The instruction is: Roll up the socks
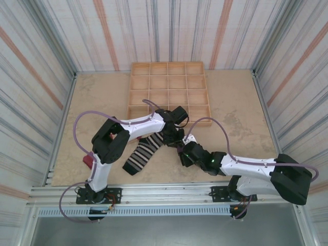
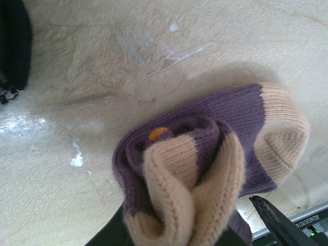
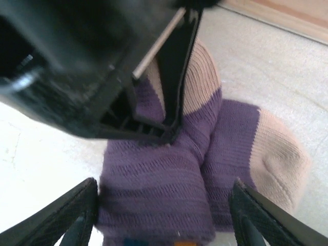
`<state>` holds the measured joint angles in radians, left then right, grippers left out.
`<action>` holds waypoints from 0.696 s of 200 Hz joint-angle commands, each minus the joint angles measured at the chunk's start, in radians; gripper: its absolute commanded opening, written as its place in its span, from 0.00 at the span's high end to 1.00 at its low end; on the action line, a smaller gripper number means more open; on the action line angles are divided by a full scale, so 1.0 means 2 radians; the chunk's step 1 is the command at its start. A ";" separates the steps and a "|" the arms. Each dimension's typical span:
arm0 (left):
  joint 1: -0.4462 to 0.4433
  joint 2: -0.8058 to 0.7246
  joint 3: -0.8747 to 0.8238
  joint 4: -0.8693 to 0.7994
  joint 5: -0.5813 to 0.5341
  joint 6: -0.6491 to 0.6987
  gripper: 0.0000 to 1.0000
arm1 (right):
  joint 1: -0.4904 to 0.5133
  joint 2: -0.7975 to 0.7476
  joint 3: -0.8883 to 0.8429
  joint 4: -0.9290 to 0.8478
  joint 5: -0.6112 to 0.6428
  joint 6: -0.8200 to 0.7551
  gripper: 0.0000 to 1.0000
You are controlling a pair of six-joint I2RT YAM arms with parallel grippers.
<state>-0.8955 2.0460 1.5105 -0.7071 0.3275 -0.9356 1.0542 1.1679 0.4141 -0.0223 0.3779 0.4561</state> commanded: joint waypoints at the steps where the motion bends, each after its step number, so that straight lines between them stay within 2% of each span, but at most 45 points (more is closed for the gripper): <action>1: 0.002 0.012 0.007 -0.024 0.007 0.001 0.97 | 0.008 0.021 -0.013 0.020 0.044 0.016 0.35; 36: 0.003 0.011 -0.001 -0.008 0.018 -0.003 0.97 | 0.008 0.037 -0.032 0.029 0.044 0.042 0.49; 58: 0.003 0.012 -0.003 -0.001 0.024 -0.004 0.95 | 0.009 0.035 -0.046 0.024 0.037 0.063 0.66; 80: 0.005 0.004 -0.015 0.023 0.029 -0.006 0.88 | 0.009 0.020 -0.061 0.013 0.025 0.085 0.86; 99: 0.007 -0.013 -0.031 0.054 0.025 -0.010 0.68 | 0.004 0.001 -0.066 -0.012 0.009 0.114 1.00; 120: 0.011 -0.026 -0.053 0.090 0.036 -0.019 0.51 | -0.007 -0.021 -0.081 -0.018 -0.023 0.137 1.00; 139: 0.012 -0.043 -0.077 0.124 0.035 -0.022 0.39 | -0.046 -0.041 -0.106 0.002 -0.094 0.160 1.00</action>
<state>-0.8825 2.0228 1.4139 -0.5507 0.3862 -0.9630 1.0355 1.1042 0.2905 0.1146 0.3752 0.6746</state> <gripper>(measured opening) 0.564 0.119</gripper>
